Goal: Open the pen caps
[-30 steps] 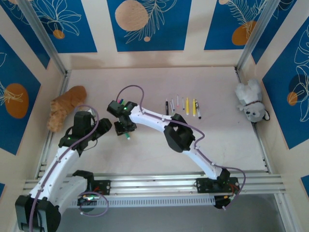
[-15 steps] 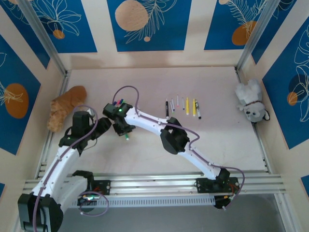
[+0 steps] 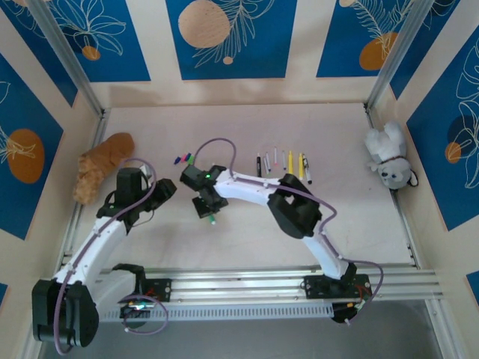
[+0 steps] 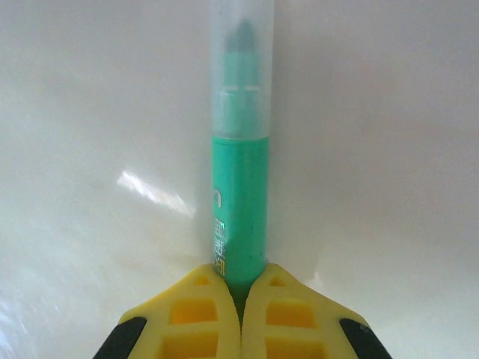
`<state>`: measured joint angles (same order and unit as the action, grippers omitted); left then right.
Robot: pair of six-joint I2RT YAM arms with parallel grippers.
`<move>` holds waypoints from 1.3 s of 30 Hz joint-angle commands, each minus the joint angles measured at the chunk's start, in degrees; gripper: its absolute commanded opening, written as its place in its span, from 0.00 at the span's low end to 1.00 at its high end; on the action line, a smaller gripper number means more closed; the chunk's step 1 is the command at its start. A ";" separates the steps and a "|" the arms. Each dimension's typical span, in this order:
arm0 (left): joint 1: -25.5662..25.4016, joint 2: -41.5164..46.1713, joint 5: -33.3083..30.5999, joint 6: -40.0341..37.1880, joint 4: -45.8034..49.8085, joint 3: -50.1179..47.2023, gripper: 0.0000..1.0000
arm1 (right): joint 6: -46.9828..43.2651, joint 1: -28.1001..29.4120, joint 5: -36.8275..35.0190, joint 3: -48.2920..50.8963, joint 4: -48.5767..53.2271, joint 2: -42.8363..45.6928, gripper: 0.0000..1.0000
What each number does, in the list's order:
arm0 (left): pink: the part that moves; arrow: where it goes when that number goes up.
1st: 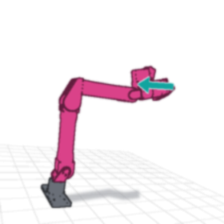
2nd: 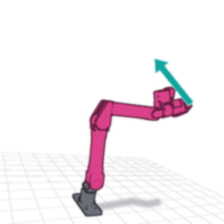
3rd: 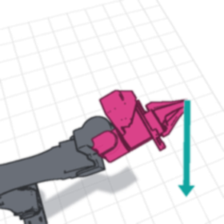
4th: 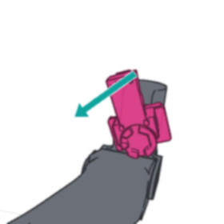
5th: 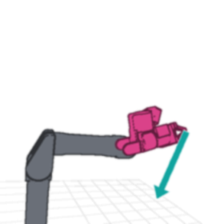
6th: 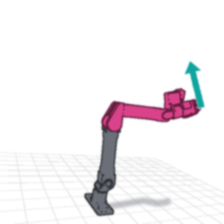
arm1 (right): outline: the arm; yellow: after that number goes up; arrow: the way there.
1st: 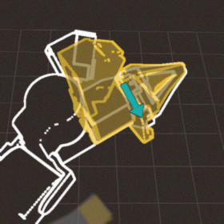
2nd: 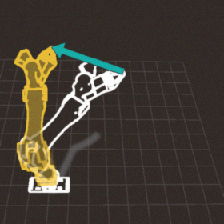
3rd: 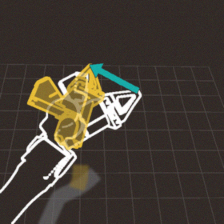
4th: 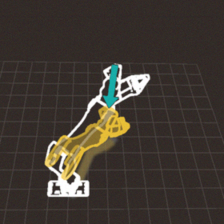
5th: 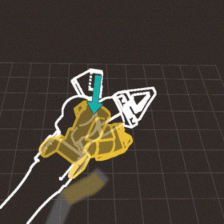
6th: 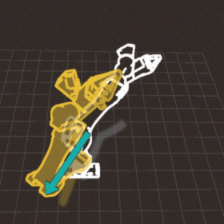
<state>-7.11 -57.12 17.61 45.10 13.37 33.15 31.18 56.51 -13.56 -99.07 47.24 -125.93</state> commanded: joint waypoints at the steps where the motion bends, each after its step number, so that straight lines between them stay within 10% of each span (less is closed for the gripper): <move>1: -1.86 -2.30 2.25 -0.01 -2.53 2.29 0.42 | -2.18 -1.82 4.88 6.20 -4.88 9.68 0.00; 12: -15.54 -15.23 -2.00 1.50 -10.19 9.31 0.54 | 1.08 -5.47 13.99 21.22 -14.50 25.33 0.00; 28: -21.74 -26.34 -2.24 3.68 -15.08 17.11 0.50 | 1.59 -7.09 15.18 25.15 -17.41 29.86 0.00; 39: -23.03 -27.33 -1.44 4.03 -16.61 17.05 0.27 | 2.13 -8.49 14.79 24.72 -18.72 30.71 0.00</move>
<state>-29.17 -83.88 15.86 48.90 -1.26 49.15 32.32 48.36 0.43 -74.00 29.91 -97.27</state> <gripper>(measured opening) 0.295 0.065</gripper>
